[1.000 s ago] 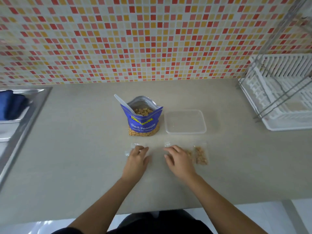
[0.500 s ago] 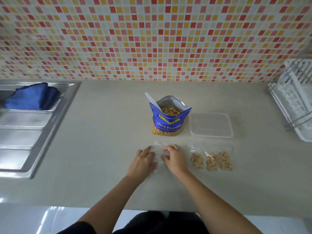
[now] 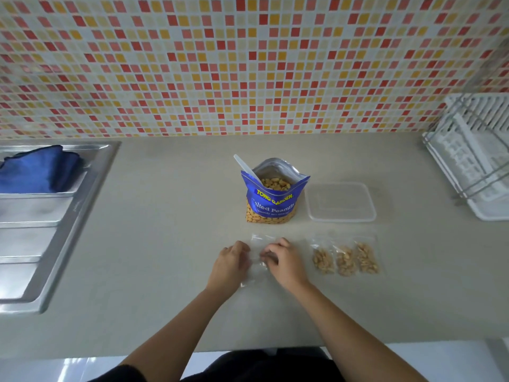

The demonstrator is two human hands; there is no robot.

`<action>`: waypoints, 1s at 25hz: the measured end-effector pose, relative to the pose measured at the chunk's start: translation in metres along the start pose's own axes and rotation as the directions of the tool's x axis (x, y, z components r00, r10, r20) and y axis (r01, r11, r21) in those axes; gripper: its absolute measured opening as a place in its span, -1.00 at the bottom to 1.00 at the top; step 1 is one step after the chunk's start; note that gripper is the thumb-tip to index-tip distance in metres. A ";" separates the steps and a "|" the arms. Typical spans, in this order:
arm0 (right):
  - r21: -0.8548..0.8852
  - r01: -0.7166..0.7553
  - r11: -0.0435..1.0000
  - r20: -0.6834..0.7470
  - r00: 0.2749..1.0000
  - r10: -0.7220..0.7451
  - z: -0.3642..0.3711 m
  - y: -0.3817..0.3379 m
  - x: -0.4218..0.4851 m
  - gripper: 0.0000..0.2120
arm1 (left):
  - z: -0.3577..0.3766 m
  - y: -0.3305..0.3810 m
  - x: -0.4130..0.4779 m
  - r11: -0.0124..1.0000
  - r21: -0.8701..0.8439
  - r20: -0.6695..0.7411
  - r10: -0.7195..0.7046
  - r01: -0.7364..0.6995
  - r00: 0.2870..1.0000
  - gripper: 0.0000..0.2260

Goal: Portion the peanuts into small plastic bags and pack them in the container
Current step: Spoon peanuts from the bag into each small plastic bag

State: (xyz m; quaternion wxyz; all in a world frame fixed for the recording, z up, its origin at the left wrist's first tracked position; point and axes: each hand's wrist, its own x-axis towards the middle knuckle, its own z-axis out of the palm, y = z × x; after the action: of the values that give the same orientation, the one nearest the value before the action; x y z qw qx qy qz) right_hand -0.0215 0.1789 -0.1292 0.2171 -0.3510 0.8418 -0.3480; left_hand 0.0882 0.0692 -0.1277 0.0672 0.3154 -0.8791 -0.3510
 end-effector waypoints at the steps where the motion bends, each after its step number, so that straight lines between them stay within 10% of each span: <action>1: 0.047 0.000 0.999 -0.022 1.000 0.001 0.000 -0.001 -0.002 -0.79 | -0.004 0.001 0.001 0.997 -0.069 0.001 -0.021 0.021 1.000 -0.83; 9: 0.682 -0.232 0.694 0.014 0.952 0.305 -0.023 -0.031 0.002 -0.76 | -0.047 0.030 0.014 0.666 -0.703 0.100 -0.253 0.248 0.962 -0.95; 25: 0.724 0.093 0.683 -0.202 0.976 0.082 -0.099 -0.063 0.027 -0.56 | -0.103 0.077 0.044 0.384 -0.899 0.230 0.000 0.213 0.973 -0.88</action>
State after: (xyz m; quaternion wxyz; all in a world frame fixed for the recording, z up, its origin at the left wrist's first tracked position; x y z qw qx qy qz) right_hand -0.0719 0.1692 -0.0203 0.2440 -0.1976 0.6510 -0.6910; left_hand 0.0493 0.0259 -0.0052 0.1222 0.2463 -0.5189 -0.8094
